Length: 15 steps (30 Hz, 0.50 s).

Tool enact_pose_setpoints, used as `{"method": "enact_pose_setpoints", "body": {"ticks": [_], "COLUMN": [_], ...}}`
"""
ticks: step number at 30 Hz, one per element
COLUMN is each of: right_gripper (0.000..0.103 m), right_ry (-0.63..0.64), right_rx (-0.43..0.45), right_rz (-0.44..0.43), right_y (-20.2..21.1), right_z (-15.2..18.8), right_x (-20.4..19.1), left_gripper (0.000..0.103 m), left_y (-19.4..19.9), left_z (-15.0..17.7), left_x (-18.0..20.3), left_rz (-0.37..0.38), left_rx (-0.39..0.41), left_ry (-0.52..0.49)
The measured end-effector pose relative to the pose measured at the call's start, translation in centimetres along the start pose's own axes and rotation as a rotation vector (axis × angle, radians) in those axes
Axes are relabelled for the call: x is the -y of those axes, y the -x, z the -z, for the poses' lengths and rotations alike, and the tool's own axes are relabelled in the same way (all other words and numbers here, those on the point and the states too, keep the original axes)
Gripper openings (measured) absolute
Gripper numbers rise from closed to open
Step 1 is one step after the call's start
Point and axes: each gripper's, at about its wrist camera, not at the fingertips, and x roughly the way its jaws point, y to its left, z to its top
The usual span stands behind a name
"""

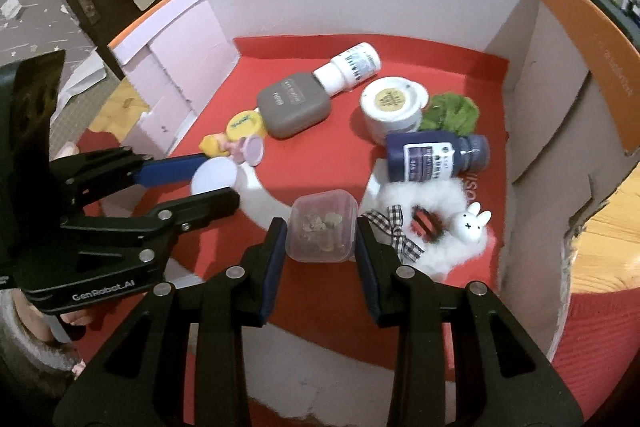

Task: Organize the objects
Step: 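Lower the tin and plastic box onto the box floor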

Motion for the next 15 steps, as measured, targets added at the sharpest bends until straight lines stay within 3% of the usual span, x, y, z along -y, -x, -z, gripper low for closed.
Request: {"method": "enact_pose_setpoints", "body": {"ticks": [15], "right_gripper": [0.033], "right_ry": [0.05], "right_rx": [0.034], "right_rz": [0.06], "right_y": [-0.4], "right_z": [0.4], "right_x": [-1.1], "left_gripper": [0.043], "left_y": [-0.2], "left_z": [0.1], "left_x": [0.3], "left_rz": [-0.033], "left_rx": [0.021], "left_ry": [0.018]}}
